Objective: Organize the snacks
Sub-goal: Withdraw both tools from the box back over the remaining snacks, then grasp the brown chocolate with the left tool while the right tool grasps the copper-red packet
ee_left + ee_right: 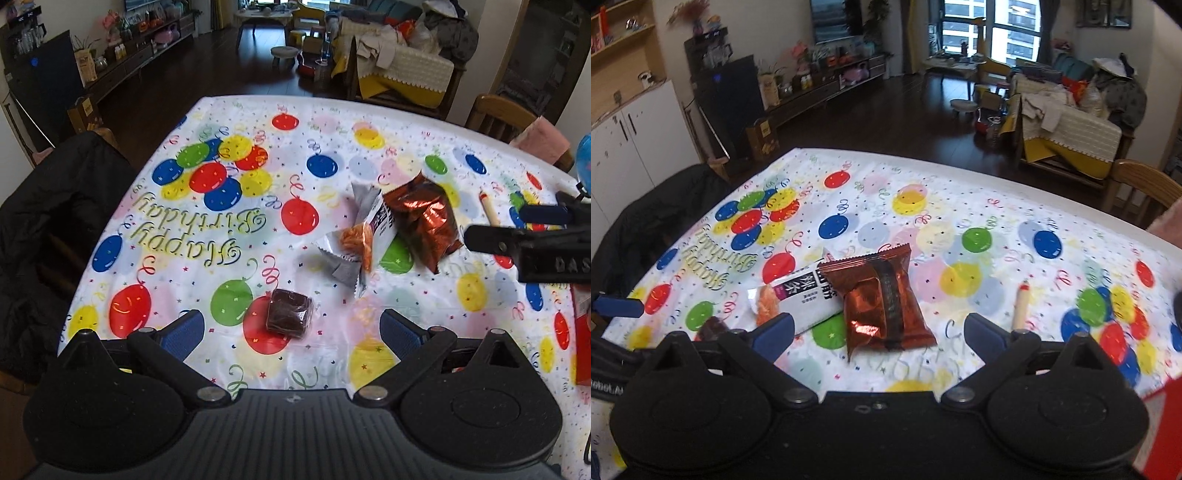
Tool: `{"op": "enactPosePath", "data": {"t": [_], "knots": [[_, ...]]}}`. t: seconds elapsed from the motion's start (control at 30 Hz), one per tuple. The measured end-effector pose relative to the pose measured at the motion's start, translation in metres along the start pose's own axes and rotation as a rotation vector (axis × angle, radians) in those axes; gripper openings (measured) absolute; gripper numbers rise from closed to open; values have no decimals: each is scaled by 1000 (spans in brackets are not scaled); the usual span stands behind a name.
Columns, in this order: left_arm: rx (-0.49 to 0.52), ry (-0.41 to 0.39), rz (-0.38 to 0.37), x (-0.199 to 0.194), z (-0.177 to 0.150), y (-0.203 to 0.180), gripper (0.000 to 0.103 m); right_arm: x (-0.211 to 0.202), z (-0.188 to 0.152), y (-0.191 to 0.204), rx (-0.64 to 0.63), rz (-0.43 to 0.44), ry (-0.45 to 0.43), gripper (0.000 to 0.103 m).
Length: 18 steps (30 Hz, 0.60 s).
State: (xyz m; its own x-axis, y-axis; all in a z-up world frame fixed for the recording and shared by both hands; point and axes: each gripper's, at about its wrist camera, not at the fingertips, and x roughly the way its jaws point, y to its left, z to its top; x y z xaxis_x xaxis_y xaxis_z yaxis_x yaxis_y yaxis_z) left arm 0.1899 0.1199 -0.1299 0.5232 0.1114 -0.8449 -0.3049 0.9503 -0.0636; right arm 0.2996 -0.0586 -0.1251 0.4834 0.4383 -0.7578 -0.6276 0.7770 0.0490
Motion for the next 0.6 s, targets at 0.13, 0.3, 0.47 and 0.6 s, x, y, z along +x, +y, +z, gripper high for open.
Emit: {"op": "enactPosePath", "data": {"t": [0.13, 0.3, 0.47, 0.6], "knots": [[-31, 20, 13, 15, 1, 4, 102, 23, 4, -4, -15, 0, 19, 96], [-57, 54, 27, 31, 1, 12, 97, 43, 8, -6, -37, 14, 37, 94], [-50, 59, 16, 40, 1, 10, 90, 61, 9, -7, -44, 33, 62, 90], [-36, 60, 15, 45, 1, 7, 74, 71, 8, -8, -41, 39, 77, 81]]}}
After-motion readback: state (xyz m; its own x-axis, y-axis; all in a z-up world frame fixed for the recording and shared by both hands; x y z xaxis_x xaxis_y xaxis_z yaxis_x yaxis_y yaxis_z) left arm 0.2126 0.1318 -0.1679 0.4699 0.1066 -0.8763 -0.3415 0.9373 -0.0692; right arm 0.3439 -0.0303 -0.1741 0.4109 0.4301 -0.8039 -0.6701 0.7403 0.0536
